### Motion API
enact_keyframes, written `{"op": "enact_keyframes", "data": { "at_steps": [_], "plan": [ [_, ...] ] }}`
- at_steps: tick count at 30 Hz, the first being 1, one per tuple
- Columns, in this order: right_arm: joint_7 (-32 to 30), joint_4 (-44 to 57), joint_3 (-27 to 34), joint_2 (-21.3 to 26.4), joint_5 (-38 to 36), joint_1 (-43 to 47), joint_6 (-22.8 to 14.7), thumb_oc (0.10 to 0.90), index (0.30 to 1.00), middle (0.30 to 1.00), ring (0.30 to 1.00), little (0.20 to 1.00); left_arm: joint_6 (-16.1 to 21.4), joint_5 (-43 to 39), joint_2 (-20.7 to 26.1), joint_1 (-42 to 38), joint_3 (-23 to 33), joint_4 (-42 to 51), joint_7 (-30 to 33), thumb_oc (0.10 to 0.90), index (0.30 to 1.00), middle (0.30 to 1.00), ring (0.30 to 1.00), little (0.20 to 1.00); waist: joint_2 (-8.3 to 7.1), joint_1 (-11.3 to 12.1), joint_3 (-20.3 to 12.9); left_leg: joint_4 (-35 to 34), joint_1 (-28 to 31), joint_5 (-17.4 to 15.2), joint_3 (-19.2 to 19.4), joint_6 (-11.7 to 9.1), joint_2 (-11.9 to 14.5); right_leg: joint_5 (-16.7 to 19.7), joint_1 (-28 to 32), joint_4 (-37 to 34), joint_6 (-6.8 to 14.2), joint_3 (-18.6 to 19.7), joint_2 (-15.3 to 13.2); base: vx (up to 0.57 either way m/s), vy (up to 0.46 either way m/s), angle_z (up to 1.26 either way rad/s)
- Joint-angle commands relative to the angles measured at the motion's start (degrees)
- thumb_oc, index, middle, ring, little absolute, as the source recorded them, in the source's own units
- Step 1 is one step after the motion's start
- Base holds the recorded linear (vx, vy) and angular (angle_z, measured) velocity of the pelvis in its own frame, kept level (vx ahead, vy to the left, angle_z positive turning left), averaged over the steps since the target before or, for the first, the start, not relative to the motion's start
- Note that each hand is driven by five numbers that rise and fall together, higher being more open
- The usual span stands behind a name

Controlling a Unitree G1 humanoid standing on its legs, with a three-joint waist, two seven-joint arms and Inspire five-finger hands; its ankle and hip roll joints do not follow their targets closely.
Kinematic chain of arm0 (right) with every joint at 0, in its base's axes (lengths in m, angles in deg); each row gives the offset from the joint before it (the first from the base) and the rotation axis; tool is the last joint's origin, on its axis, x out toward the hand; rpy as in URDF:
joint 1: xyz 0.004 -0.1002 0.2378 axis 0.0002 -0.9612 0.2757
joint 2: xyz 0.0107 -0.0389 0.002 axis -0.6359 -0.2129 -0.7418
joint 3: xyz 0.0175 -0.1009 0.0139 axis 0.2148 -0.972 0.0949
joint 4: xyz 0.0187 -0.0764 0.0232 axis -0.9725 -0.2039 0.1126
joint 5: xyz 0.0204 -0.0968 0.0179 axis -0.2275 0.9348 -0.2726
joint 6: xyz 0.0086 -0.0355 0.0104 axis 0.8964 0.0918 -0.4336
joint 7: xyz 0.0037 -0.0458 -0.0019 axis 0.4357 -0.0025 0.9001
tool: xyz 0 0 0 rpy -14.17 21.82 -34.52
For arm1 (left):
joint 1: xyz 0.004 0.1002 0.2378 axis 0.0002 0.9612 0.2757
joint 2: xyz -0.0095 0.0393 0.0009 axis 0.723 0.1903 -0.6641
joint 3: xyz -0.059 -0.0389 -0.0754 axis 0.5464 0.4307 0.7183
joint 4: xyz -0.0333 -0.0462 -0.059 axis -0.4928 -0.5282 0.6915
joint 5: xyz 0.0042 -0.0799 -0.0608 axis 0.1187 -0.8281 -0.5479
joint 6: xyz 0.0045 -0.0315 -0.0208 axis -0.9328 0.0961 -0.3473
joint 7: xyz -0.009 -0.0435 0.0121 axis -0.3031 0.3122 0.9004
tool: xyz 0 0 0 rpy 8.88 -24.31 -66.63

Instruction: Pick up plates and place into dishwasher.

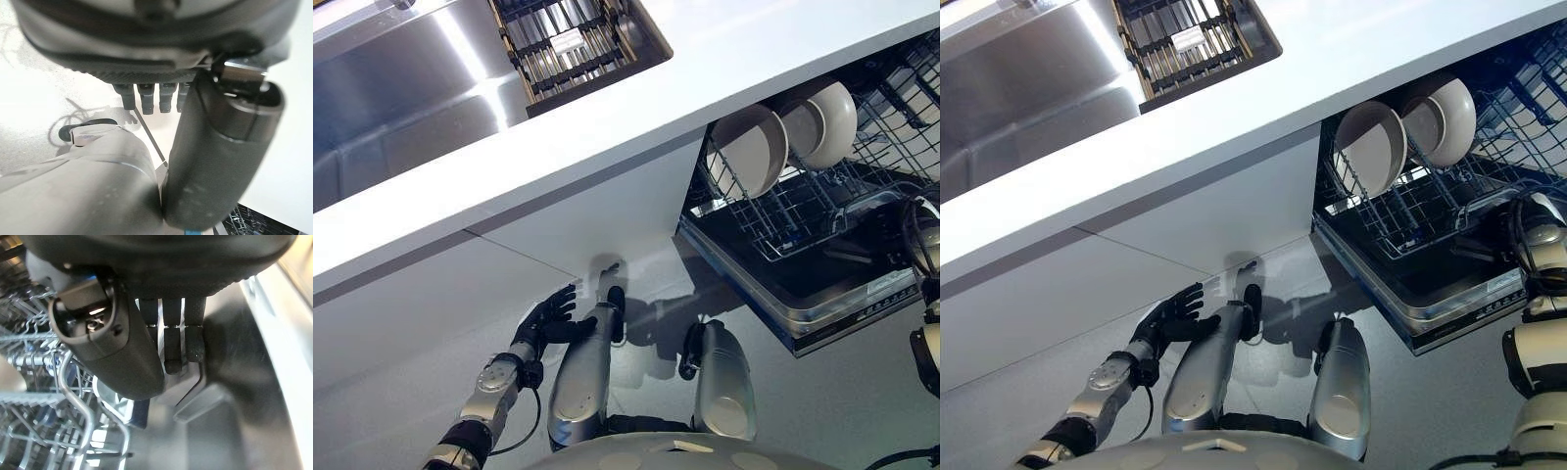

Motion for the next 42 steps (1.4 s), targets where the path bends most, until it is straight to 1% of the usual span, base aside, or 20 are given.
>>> {"op": "enact_keyframes", "data": {
  "at_steps": [1, 2, 3, 6, 9, 11, 16, 19, 23, 25, 26, 27, 31, 33, 35, 38, 39, 40, 41, 42],
  "plan": [
    [3.31, 1.11, 4.36, -3.86, -16.82, 5.2, -1.35, 0.1, 0.3, 0.3, 0.3, 0.2, 3.05, -0.57, 3.12, 5.58, -0.48, 5.23, 1.09, 0.8, 0.9, 0.9, 0.9, 0.9, 0.18, 3.11, -0.63, 12.59, 2.53, -15.41, 0.84, 4.94, -1.56, 4.35, -0.09, 1.01, -3.46, -1.11, 1.92, 0.01, 0.004, 0.05],
    [3.52, 1.47, 5.97, -4.83, -22.34, 5.67, -1.19, 0.1, 0.3, 0.3, 0.3, 0.2, 3.18, -0.82, 3.09, 5.61, -0.8, 5.32, 1.34, 0.8, 0.9, 0.9, 0.9, 0.9, 0.38, 3.18, -0.63, 12.45, 2.27, -15.1, 0.67, 4.88, -1.69, 4.43, -0.32, 1.04, -3.58, -1.19, 1.9, 0.02, 0.011, 0.06],
    [3.66, 1.71, 7.17, -5.56, -25.27, 5.81, -1.51, 0.1, 0.3, 0.3, 0.3, 0.2, 3.13, -0.93, 2.99, 5.75, -0.82, 5.54, 1.48, 0.8, 0.9, 0.9, 0.9, 0.9, 0.57, 3.29, -0.43, 13.1, 2.17, -15.6, 0.71, 4.88, -1.74, 3.92, -0.46, 1.78, -3.52, -1.11, 1.83, 0.02, 0.015, 0.04],
    [2.51, 2.8, 9.02, -7.33, -31.4, 6.19, -2.09, 0.1, 0.3, 0.3, 0.3, 0.2, 3.48, -1.17, 2.67, 5.97, -1.09, 5.65, 1.87, 0.8, 0.9, 0.9, 0.9, 0.9, 0.94, 3.45, -0.3, 13.59, 1.82, -15.69, 0.65, 4.81, -2.0, 3.66, -0.89, 2.54, -3.49, -1.1, 1.65, 0.0, 0.0, 0.0],
    [2.08, 4.59, 11.9, -8.93, -39.12, 7.1, -2.31, 0.1, 0.3, 0.3, 0.3, 0.2, 3.61, -1.6, 2.45, 6.36, -1.68, 6.13, 2.46, 0.8, 0.9, 0.9, 0.9, 0.9, 1.41, 3.64, -0.44, 14.1, 1.26, -15.81, 0.57, 4.74, -2.35, 3.22, -1.61, 3.48, -3.45, -1.17, 1.33, 0.0, 0.0, 0.0],
    [1.57, 5.32, 13.02, -9.68, -43.13, 7.83, -3.05, 0.1, 0.3, 0.3, 0.3, 0.2, 3.59, -1.76, 2.34, 6.56, -2.16, 6.4, 2.85, 0.8, 0.9, 0.9, 0.9, 0.9, 1.7, 3.75, -0.57, 14.38, 1.0, -15.79, 0.5, 4.7, -2.4, 3.09, -1.92, 3.93, -3.43, -1.2, 1.16, 0.01, 0.009, 0.02],
    [-0.26, 6.39, 14.46, -10.06, -47.34, 9.67, -3.82, 0.1, 0.3, 0.3, 0.3, 0.2, 2.94, -2.35, 2.68, 6.43, -2.86, 7.26, 3.36, 0.8, 0.9, 0.9, 0.9, 0.9, 2.2, 3.82, -0.77, 14.69, 0.7, -15.89, 0.39, 4.61, -2.55, 2.91, -2.4, 4.45, -3.22, -1.16, 0.76, 0.0, 0.0, 0.0],
    [-0.82, 6.91, 15.55, -9.97, -53.52, 11.38, -4.0, 0.1, 0.3, 0.3, 0.3, 0.2, 2.35, -2.48, 2.73, 6.51, -3.29, 7.95, 4.02, 0.8, 0.9, 0.9, 0.9, 0.9, 2.44, 3.86, -0.94, 14.83, 0.78, -16.08, 0.27, 4.43, -2.57, 2.76, -2.3, 4.52, -3.12, -1.07, 0.56, 0.0, -0.002, 0.05],
    [-0.54, 8.15, 17.93, -10.1, -66.03, 13.45, -4.88, 0.1, 0.3, 0.3, 0.3, 0.2, 1.41, -3.11, 3.0, 7.0, -3.9, 8.96, 4.66, 0.8, 0.9, 0.9, 0.9, 0.9, 2.98, 3.89, -1.55, 15.0, 1.24, -16.54, 0.18, 4.31, -2.66, 2.32, -1.82, 4.65, -3.14, -1.1, 0.3, 0.02, 0.01, 0.05],
    [0.12, 8.43, 18.99, -10.28, -68.88, 13.97, -4.97, 0.1, 0.3, 0.3, 0.3, 0.2, 0.87, -3.32, 3.3, 7.17, -4.0, 9.44, 4.69, 0.8, 0.9, 0.9, 0.9, 0.9, 3.14, 3.98, -1.83, 15.26, 1.27, -16.86, 0.14, 4.26, -2.75, 2.17, -1.65, 4.7, -3.1, -1.17, 0.19, 0.03, 0.001, 0.03],
    [0.46, 8.95, 19.78, -10.35, -73.78, 14.62, -5.63, 0.1, 0.3, 0.3, 0.3, 0.2, 0.39, -3.37, 3.57, 7.58, -4.26, 9.97, 4.88, 0.8, 0.9, 0.9, 0.9, 0.9, 3.3, 4.08, -2.24, 15.38, 1.39, -17.09, 0.07, 4.13, -2.84, 2.1, -1.37, 4.57, -3.0, -1.2, 0.15, 0.04, -0.004, 0.03],
    [0.47, 9.23, 20.24, -10.43, -74.9, 14.79, -5.84, 0.1, 0.3, 0.3, 0.3, 0.2, 0.29, -3.37, 3.66, 7.8, -4.29, 10.08, 4.82, 0.8, 0.9, 0.9, 0.9, 0.9, 3.38, 4.11, -2.38, 15.53, 1.39, -17.22, 0.07, 4.12, -2.86, 2.08, -1.21, 4.52, -3.0, -1.21, 0.14, 0.05, -0.003, 0.04],
    [2.27, 11.87, 21.91, -9.77, -83.27, 16.29, -10.29, 0.1, 0.3, 0.3, 0.3, 0.2, -0.85, -3.55, 4.65, 8.76, -5.12, 11.43, 5.2, 0.8, 0.9, 0.9, 0.9, 0.9, 3.63, 4.4, -3.56, 15.84, 1.63, -17.76, -0.06, 4.07, -2.9, 1.78, -0.61, 4.58, -2.99, -1.47, -0.08, 0.03, -0.004, 0.02],
    [3.02, 12.34, 22.67, -8.98, -85.38, 16.55, -11.1, 0.1, 0.3, 0.3, 0.3, 0.2, -1.39, -3.29, 5.23, 8.8, -5.28, 11.67, 4.92, 0.8, 0.9, 0.9, 0.9, 0.9, 3.41, 4.55, -4.26, 15.58, 1.82, -18.0, -0.15, 3.97, -2.84, 1.77, -0.23, 4.15, -2.85, -1.59, 0.02, 0.02, -0.033, 0.04],
    [2.85, 12.39, 22.92, -8.38, -85.75, 16.63, -11.29, 0.1, 0.3, 0.3, 0.3, 0.2, -1.92, -3.14, 5.67, 8.74, -5.45, 12.27, 4.98, 0.8, 0.9, 0.9, 0.9, 0.9, 3.22, 4.65, -4.56, 15.57, 1.91, -18.14, -0.25, 3.97, -2.79, 1.86, 0.04, 3.82, -2.82, -1.64, 0.09, 0.02, -0.043, 0.06],
    [6.24, 12.41, 23.57, -6.47, -90.16, 16.95, -12.79, 0.1, 0.3, 0.3, 0.3, 0.2, -2.37, -2.75, 6.73, 9.43, -5.34, 13.07, 4.64, 0.8, 0.9, 0.9, 0.9, 0.9, 2.66, 5.0, -5.47, 15.74, 2.27, -18.52, -0.61, 3.8, -2.53, 2.01, 1.14, 2.89, -2.81, -1.75, 0.47, 0.04, -0.049, 0.07],
    [6.84, 12.73, 23.84, -6.13, -90.36, 16.8, -13.38, 0.1, 0.3, 0.3, 0.3, 0.2, -2.47, -2.78, 7.09, 9.43, -5.45, 13.11, 4.45, 0.8, 0.9, 0.9, 0.9, 0.9, 2.54, 4.95, -5.6, 15.88, 2.3, -18.72, -0.62, 3.83, -2.47, 2.0, 1.29, 2.81, -2.77, -1.75, 0.55, 0.01, -0.036, 0.0],
    [6.75, 13.09, 23.87, -5.88, -90.36, 16.58, -13.46, 0.1, 0.3, 0.3, 0.3, 0.2, -2.81, -2.83, 7.41, 9.33, -5.63, 13.35, 4.43, 0.8, 0.9, 0.9, 0.9, 0.9, 2.37, 4.89, -5.74, 15.63, 2.18, -18.21, -0.65, 3.81, -2.41, 2.55, 1.3, 2.4, -2.85, -1.83, 0.59, 0.02, -0.039, 0.03],
    [5.62, 13.39, 23.87, -5.73, -89.15, 16.14, -13.51, 0.1, 0.3, 0.3, 0.3, 0.2, -3.26, -2.64, 7.66, 9.32, -5.61, 13.6, 4.36, 0.8, 0.9, 0.9, 0.9, 0.9, 2.2, 4.92, -5.82, 16.34, 2.23, -18.95, -0.63, 3.75, -2.35, 2.11, 1.63, 2.62, -2.74, -1.68, 0.71, 0.0, -0.036, 0.05],
    [4.41, 13.59, 23.78, -5.53, -87.81, 15.82, -13.48, 0.1, 0.3, 0.3, 0.3, 0.2, -3.41, -2.72, 7.9, 9.16, -5.62, 13.61, 4.42, 0.8, 0.9, 0.9, 0.9, 0.9, 1.96, 4.79, -6.02, 15.95, 2.24, -18.43, -0.6, 3.8, -2.26, 2.67, 1.65, 2.12, -2.81, -1.71, 0.81, 0.0, -0.032, 0.06]
  ]
}}
